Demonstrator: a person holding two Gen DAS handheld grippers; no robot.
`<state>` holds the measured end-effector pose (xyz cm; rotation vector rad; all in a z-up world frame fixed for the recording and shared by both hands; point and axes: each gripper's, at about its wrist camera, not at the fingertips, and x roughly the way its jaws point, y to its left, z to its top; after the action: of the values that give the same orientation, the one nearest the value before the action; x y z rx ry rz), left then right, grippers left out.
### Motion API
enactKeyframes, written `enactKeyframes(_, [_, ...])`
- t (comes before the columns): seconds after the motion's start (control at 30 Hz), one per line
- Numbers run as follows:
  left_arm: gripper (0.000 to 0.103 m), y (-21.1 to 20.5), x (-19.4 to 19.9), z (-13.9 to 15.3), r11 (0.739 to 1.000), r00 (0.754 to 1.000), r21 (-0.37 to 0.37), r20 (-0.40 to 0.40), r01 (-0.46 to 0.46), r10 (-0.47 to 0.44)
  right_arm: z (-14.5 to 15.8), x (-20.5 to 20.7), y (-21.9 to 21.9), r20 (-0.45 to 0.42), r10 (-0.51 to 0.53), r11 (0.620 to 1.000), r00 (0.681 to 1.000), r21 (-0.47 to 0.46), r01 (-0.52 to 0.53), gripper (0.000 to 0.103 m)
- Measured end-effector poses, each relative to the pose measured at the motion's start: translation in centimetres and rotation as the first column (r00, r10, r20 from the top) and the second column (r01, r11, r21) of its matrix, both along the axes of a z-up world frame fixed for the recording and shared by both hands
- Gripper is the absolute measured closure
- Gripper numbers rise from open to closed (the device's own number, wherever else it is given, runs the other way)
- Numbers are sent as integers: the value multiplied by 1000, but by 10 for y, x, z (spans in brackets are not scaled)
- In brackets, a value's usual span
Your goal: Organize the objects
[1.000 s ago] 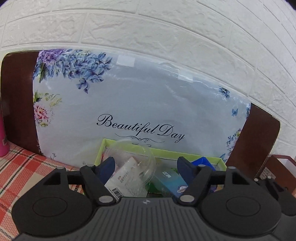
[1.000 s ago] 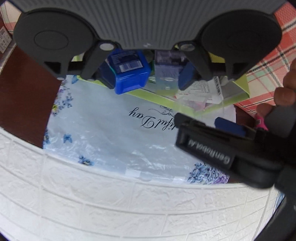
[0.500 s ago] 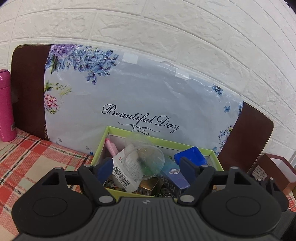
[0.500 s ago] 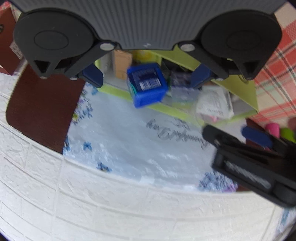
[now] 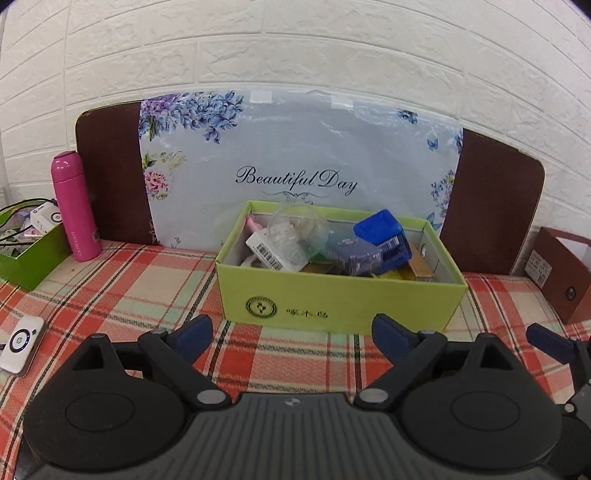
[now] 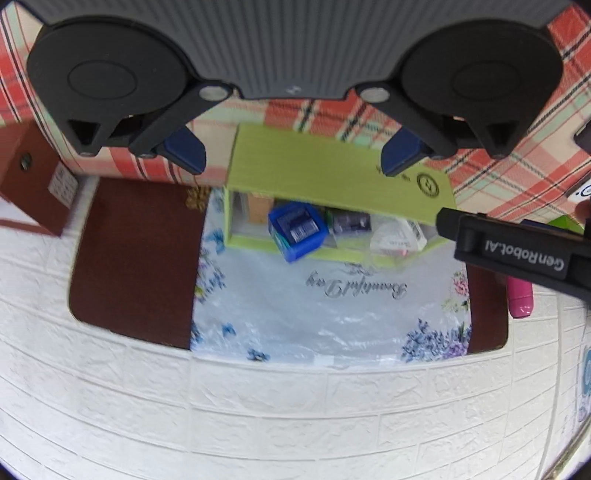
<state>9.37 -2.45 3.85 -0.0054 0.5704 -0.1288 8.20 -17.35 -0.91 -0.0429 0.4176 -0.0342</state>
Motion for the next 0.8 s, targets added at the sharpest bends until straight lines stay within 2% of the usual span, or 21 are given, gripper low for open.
enactKeyframes(0.3, [7,0,-34,-14,998,999,57,-32,-3,5,-13,-37,-12,-58,-102,992,993,70,106,0])
enactKeyframes(0.53, [7,9,-45,-18,997,999,66,-39,-28,31,-5,-51,-11,-24,-119,990,993,75,121,0])
enactKeyframes(0.8, [7,15,-46,-23,998,999,53,-44,-30,32,-8,-54,-6,-36,-112,991,993,76,115,0])
